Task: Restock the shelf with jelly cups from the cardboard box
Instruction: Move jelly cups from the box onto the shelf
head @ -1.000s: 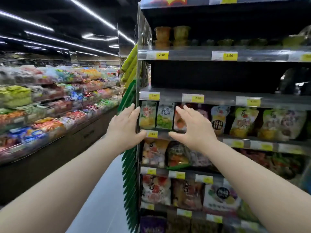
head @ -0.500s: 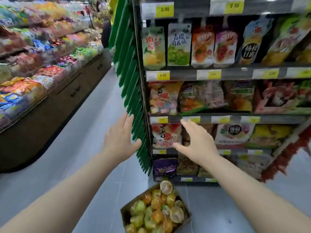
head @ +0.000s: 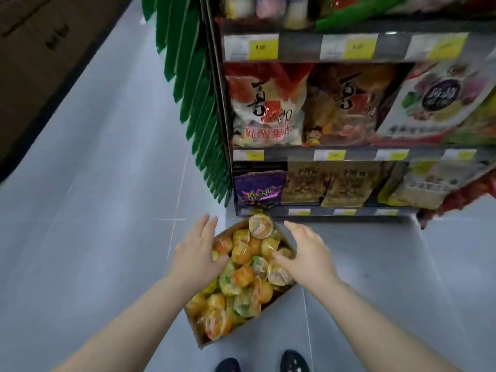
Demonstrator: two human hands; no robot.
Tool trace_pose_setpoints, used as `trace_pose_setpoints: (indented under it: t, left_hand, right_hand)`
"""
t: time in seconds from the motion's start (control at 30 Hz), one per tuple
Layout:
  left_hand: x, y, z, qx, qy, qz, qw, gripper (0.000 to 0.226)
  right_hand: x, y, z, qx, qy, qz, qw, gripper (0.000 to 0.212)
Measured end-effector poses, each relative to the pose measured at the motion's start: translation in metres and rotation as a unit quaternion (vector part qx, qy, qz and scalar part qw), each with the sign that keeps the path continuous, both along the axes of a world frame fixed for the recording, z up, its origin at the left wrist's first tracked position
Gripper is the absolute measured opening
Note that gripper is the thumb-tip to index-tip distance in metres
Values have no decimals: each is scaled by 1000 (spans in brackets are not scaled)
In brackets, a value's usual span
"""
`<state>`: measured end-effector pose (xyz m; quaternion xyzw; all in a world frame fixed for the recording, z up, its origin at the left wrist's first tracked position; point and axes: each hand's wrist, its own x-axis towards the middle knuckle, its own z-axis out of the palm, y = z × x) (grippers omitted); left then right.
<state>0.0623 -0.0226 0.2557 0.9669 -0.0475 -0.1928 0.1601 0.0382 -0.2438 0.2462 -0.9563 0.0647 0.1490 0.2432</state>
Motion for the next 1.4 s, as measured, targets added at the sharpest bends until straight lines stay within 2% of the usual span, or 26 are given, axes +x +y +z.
trace_pose_setpoints:
  t: [0.13,0.3,0.43,0.53,0.6,0.7,0.83,0.93,1.03,1.17,1.3,1.4]
  left_hand:
    - [-17,-10,-102,-9,22,11,1000,79]
    - [-20,-19,-219,-19,50,48,997,81]
    - [-17,-25,-292,-65,92,143,983,87]
    - [-13,-37,-323,-66,131,221,964,94]
    - [-10,-46,-335,-67,150,234,958,101]
    - [-9,-51,-345,-103,131,244,955,107]
    - [-15,-50,-347,-155,90,270,946,88]
    - [-16,-46,-345,-238,91,329,909,77]
    - [-13,-40,-342,-256,90,326,906,70]
    - [-18,-28,-336,-323,102,331,880,57]
    - [-22,-9,-332,-399,100,365,835,66]
    - [-15,0,-324,-482,96,388,780,93]
  right_hand:
    - [-10,2,-101,12,41,-2,999,67]
    - [-8,1,-217,12,47,16,999,65]
    - [0,5,-288,41,40,29,998,55]
    - [5,12,-318,71,26,41,996,52]
    - [12,13,-324,85,18,61,994,52]
    - [16,4,-318,93,-13,47,994,49]
    - [1,-7,-310,103,-23,61,993,48]
    - [-11,-16,-317,81,41,124,988,60]
    - [-13,-17,-328,85,122,193,970,78]
    - [-15,-6,-334,16,116,229,966,96]
    - [-16,3,-340,-16,68,261,963,92]
    - [-9,3,-342,23,50,236,970,75]
